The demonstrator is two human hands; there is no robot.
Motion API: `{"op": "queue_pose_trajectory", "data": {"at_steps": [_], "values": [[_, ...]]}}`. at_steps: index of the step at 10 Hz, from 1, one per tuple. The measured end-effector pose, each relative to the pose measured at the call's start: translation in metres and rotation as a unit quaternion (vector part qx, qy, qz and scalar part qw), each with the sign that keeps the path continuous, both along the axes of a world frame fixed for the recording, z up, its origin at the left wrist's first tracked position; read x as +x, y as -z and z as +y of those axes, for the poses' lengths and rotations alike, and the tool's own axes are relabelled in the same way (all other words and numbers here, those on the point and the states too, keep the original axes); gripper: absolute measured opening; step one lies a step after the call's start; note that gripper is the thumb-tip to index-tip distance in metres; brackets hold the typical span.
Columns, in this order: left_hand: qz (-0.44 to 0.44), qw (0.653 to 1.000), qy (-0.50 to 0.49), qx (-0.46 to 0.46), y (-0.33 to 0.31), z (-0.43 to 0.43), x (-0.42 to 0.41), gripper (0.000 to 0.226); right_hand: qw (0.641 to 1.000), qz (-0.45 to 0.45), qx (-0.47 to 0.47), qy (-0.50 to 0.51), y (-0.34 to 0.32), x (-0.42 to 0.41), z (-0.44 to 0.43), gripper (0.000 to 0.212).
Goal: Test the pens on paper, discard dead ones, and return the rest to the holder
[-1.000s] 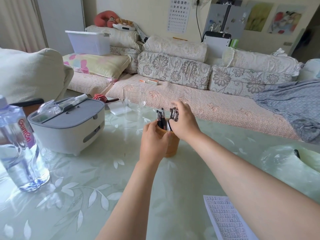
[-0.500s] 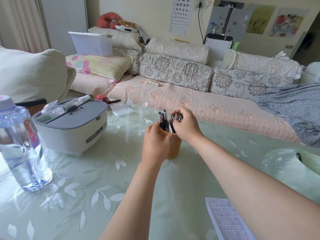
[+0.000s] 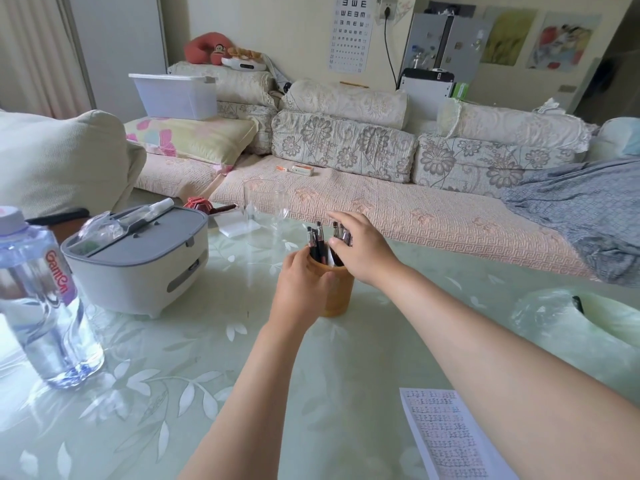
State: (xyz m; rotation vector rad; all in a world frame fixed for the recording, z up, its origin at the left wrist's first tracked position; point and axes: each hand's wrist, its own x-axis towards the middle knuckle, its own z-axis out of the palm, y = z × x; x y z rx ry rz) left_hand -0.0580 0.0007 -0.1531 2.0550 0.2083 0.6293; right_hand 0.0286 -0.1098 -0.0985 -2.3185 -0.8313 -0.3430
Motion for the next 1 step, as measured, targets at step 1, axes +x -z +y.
{"op": "queue_pose_trajectory", "data": {"at_steps": [1], "values": [[-0.010, 1.000, -0.004, 0.021, -0.0101, 0.0052, -0.0132, 0.060, 0.997, -0.002, 0.071, 0.013, -0.0175, -0.0153, -0.0132, 0.053]]}}
